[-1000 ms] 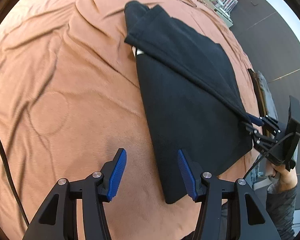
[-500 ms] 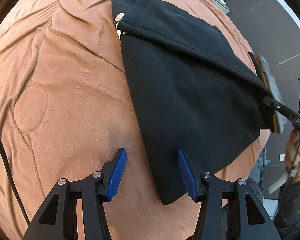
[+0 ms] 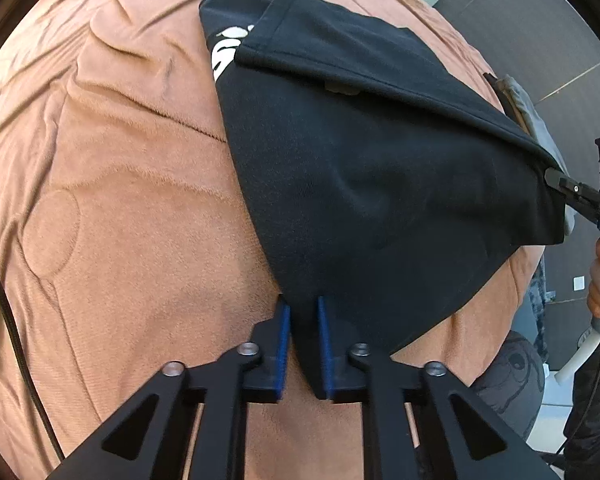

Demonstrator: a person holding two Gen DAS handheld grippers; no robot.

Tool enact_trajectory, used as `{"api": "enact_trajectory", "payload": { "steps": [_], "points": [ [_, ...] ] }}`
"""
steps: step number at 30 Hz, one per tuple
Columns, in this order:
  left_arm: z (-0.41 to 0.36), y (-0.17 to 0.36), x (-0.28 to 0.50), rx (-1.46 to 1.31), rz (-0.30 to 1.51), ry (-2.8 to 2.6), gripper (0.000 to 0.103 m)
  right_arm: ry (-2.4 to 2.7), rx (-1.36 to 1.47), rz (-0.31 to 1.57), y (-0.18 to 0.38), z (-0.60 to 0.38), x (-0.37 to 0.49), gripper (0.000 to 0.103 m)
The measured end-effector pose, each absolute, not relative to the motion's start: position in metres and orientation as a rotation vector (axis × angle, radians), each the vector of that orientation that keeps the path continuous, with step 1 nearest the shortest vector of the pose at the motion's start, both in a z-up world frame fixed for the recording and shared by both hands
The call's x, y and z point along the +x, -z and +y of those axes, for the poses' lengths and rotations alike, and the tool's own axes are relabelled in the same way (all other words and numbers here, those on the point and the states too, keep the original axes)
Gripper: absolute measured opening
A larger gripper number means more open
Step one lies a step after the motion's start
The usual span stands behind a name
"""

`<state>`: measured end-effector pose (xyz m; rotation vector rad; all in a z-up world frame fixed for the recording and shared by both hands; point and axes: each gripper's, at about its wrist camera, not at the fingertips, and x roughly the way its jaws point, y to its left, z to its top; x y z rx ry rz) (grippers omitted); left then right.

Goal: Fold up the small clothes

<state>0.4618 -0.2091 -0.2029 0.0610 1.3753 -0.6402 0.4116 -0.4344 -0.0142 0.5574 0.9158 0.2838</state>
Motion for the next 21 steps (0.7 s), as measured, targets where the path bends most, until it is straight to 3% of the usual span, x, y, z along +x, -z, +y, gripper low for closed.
{"api": "enact_trajectory", "payload": {
  "steps": [7,13,17,21],
  "points": [
    [-0.197,0.196,0.460,0.041,1.376,0.641,0.007,-0.279,0.560,0.891,0.002,-0.437,0.397,0.002],
    [-0.206,0.193,0.445,0.126,1.400,0.647,0.009,-0.194,0.565,0.956,0.047,-0.455,0.402,0.002],
    [-0.210,0.200,0.445,0.110,1.428,0.655,0.020,-0.180,0.611,0.982,0.074,-0.463,0.406,0.002],
    [-0.212,0.208,0.445,0.130,1.441,0.657,0.020,-0.154,0.538,1.022,0.081,-0.458,0.409,0.003]
  ]
}}
